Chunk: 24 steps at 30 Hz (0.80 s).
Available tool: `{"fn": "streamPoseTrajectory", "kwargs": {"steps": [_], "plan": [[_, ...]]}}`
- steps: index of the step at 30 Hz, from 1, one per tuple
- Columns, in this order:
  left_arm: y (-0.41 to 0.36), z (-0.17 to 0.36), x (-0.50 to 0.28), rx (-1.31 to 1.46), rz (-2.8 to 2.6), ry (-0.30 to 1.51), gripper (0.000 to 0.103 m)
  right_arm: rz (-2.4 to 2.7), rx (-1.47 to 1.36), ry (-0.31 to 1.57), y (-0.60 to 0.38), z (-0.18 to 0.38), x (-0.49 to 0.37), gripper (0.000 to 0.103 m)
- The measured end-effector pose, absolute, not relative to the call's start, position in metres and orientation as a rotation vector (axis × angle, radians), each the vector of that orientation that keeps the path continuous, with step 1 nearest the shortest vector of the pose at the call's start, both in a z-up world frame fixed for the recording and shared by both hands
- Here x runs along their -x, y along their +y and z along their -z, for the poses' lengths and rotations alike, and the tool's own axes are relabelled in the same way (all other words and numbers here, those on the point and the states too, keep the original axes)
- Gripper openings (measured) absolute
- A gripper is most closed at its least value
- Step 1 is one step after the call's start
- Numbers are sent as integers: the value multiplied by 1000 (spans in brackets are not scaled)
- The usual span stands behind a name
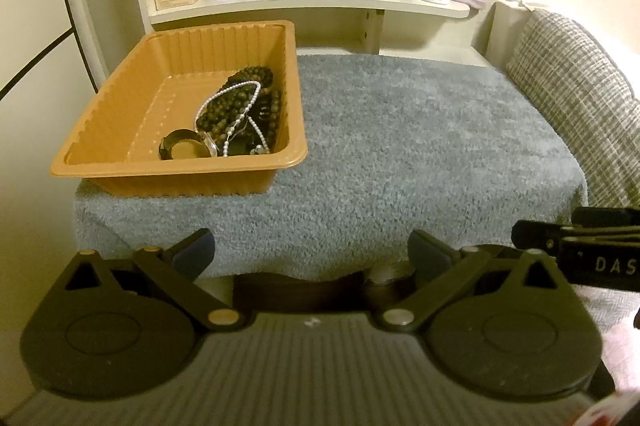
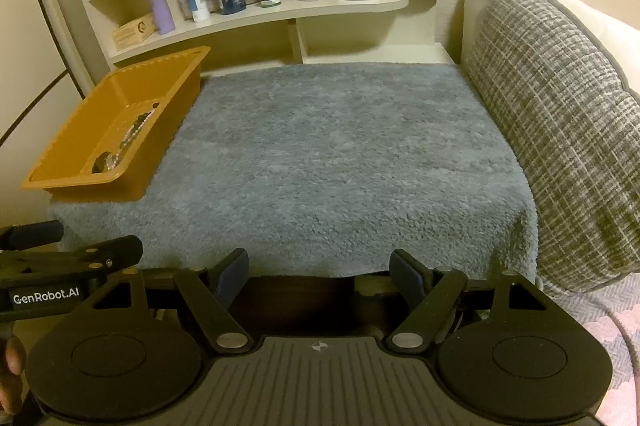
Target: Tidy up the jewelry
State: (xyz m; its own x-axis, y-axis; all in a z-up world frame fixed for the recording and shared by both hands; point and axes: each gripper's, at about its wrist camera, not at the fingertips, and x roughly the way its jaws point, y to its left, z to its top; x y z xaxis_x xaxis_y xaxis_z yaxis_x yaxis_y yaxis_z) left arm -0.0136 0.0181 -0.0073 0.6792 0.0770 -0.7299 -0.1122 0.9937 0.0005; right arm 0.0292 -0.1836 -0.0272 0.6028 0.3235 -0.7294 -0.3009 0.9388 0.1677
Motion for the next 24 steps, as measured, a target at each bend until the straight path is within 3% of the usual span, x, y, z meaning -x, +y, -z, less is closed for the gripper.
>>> {"fn": "streamPoseTrajectory", "kwargs": {"steps": [24], "plan": [[18,6,15,45,-103,808,102,-367,-30,847,-184,27,-29,77]]}}
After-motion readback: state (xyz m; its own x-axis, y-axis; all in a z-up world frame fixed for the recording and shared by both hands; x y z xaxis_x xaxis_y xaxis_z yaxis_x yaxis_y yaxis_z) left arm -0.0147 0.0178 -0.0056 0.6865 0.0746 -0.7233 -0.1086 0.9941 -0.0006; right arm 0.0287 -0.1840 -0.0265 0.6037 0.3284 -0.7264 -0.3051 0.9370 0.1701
